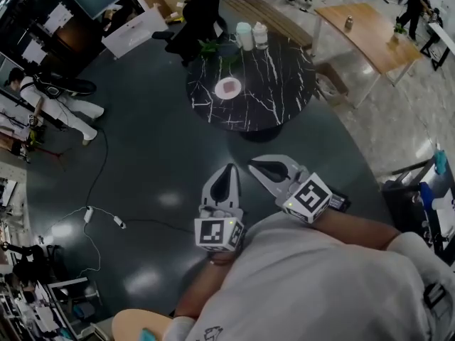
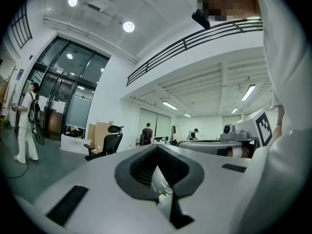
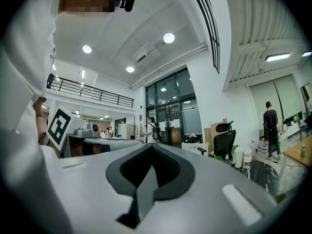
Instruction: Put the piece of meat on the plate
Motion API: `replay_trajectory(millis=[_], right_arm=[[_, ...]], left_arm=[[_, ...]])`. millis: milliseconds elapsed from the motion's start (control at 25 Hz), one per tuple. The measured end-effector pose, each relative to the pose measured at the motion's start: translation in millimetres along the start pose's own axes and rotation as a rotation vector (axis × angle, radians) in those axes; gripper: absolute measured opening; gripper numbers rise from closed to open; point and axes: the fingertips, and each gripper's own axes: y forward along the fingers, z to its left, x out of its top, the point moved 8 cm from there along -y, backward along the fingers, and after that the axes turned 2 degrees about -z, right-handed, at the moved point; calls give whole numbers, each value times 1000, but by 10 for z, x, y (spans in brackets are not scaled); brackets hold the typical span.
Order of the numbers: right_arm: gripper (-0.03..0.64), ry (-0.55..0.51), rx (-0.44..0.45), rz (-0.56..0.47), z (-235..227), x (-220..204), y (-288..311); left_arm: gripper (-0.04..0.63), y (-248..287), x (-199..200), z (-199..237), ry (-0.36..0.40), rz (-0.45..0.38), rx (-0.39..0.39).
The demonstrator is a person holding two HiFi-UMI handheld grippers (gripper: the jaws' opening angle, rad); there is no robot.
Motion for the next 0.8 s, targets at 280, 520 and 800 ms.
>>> replay_trajectory(millis=[280,520,800], right_arm=[[2,-18,-5,-11,231,60,-89],[2,-20,-22,-7,363,73,-140],[2,-24,-29,-2,453,115,-182]], left_arm=[[6,-234,86,-70,8,-18,6],[6,-348,107,-90,-1,-25,-7],[6,-424,126,-122,-5,-23,-21]])
